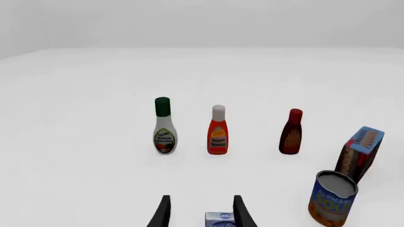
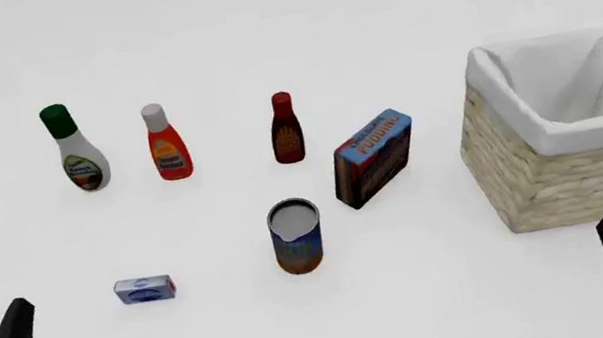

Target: Pick the bbq sauce and place it in the basket.

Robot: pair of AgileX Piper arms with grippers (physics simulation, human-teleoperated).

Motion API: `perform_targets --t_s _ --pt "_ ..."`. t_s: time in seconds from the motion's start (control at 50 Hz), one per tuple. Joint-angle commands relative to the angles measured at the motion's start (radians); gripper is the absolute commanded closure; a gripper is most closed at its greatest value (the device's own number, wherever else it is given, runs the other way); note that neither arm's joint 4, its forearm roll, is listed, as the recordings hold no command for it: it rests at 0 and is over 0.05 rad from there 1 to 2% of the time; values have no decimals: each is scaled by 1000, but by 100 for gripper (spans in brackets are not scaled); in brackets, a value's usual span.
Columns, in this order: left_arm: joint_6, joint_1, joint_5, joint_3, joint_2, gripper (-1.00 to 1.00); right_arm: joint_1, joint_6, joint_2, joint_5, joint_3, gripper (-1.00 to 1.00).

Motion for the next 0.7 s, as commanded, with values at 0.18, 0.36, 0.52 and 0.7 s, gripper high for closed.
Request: perform_targets --t_s 0.18,0.36,0.52,0.7 --pt "-2 -1 -2 -3 5 -100 6 -2 14 -7 -4 -100" --pt "-3 -1 -2 -3 5 -100 8 -11 23 2 -4 -100" --pt "-4 -2 -2 -3 5 -100 25 -18 33 34 -51 -100" --pt "-5 -3 -2 -3 5 -100 67 -35 108 50 -152 -100"
